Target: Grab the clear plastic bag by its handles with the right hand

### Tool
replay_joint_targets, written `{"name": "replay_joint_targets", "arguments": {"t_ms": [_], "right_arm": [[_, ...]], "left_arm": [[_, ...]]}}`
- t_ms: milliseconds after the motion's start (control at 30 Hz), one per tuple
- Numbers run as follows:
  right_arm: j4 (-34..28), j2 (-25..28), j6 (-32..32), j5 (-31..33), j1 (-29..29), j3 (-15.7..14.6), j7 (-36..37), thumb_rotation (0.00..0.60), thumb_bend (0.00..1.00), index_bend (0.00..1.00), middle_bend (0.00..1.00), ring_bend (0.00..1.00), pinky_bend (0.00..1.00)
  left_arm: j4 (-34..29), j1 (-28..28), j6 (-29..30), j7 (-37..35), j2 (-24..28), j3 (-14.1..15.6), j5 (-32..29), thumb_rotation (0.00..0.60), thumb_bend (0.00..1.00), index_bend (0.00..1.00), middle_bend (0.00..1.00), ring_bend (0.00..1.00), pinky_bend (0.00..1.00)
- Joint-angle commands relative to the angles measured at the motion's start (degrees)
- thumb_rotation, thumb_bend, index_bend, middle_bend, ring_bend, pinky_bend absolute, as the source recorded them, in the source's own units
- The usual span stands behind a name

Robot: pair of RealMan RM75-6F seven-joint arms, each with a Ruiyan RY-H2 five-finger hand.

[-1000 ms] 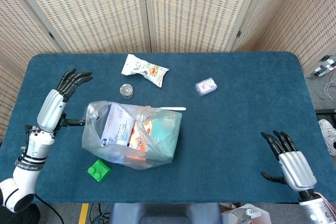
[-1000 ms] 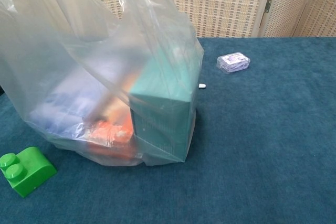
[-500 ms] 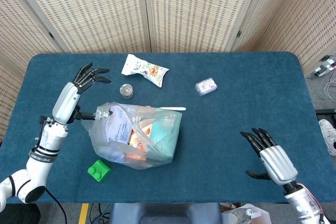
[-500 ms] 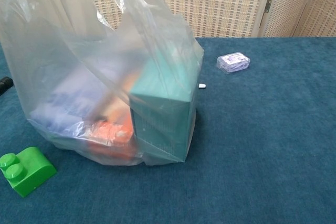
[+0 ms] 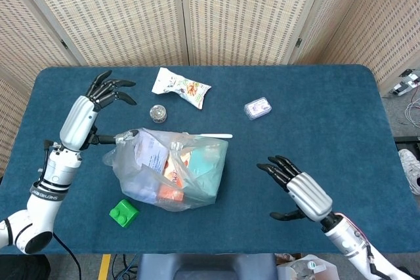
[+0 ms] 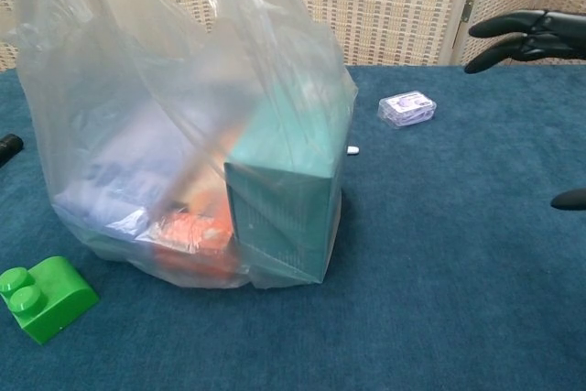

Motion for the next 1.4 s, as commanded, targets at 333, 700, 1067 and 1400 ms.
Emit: {"name": "replay_joint_targets", "arguments": {"t_ms": [333, 700, 1067, 1400], "right_arm": [[0.1, -5.2, -3.5, 0.7, 9.6, 3.5, 13.7, 0.600, 0.01, 0.00, 0.09, 0.01, 0.06], [0.6, -10.4, -10.0, 6.4, 18.2, 7.3, 23.7, 0.600, 0.00, 0.00, 0.09, 0.01, 0.06], [4.5, -17.0, -13.2, 8.9, 25.3, 9.8, 38.4, 0.600, 0.00, 0.00, 0.09, 0.01, 0.06], [7.3, -22.2, -13.4, 11.6, 28.8, 10.7, 48.1, 0.600, 0.02, 0.01, 0.18, 0.07, 0.13]], "left_arm": [[-1.6, 0.1, 0.3, 1.4, 1.4, -0.7, -2.0, 0.600, 0.14, 0.41, 0.23, 0.18, 0.00], [-3.1, 0.1, 0.4, 3.1, 2.0, -0.8, -3.0, 0.600, 0.14, 0.41, 0.23, 0.18, 0.00], [-3.2, -0.1, -0.1, 4.0, 2.0, -0.8, -4.1, 0.600, 0.14, 0.41, 0.23, 0.18, 0.00], [-3.0, 0.0, -0.1, 3.8, 2.2, -0.7, -4.1, 0.600, 0.14, 0.41, 0.23, 0.18, 0.00]]}}
